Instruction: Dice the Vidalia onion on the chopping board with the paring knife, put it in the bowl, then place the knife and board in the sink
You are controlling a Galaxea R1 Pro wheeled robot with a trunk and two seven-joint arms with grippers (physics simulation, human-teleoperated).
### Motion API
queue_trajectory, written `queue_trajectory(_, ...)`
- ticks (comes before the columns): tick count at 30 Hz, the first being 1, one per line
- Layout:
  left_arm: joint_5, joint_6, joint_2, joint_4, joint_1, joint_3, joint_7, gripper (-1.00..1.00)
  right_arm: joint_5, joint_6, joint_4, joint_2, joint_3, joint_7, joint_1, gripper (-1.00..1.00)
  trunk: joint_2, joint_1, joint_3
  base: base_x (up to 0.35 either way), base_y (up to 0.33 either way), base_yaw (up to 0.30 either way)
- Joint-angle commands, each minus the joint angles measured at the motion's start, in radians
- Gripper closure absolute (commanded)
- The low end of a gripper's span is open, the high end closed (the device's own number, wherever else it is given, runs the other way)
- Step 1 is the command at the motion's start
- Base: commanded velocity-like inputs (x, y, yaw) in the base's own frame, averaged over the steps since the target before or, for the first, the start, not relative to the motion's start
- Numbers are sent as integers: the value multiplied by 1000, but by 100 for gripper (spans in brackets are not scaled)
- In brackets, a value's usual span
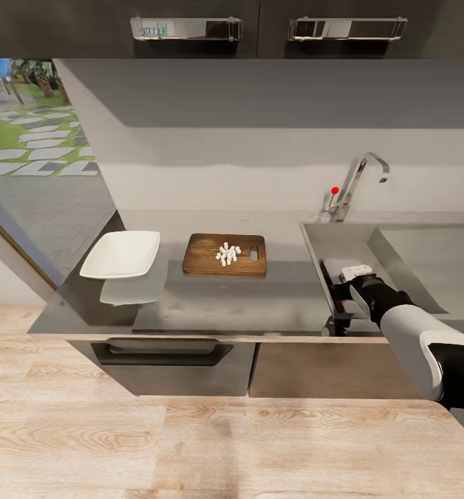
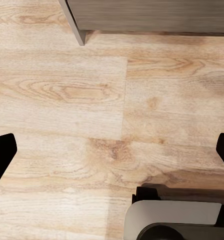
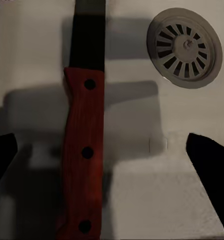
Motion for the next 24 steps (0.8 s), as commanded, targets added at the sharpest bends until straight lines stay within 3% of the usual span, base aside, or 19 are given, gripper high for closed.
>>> queue_trajectory(1,6,-6,0,4,-2,-2,-2,-100,11,6,-2,0,-1,6,0,-100,-1,0,-1,0,0,0)
queue_trajectory(12,6,-6,0,4,-2,-2,-2,-100,12,9,-24,-3,-6,2,0,-100,-1,0,-1,0,0,0)
queue_trajectory(15,6,-6,0,4,-2,-2,-2,-100,13,22,-77,-12,-7,1,0,-100,-1,0,-1,0,0,0)
queue_trajectory(19,6,-6,0,4,-2,-2,-2,-100,12,159,-268,-20,-7,0,0,-100,-1,0,-1,0,0,0)
queue_trajectory(22,6,-6,0,4,-2,-2,-2,-100,10,357,-502,-22,-5,0,0,-100,-1,0,-1,0,0,0)
queue_trajectory(24,6,-6,0,4,-2,-2,-2,-100,9,436,-607,-23,-4,0,0,-100,-1,0,-1,0,0,0)
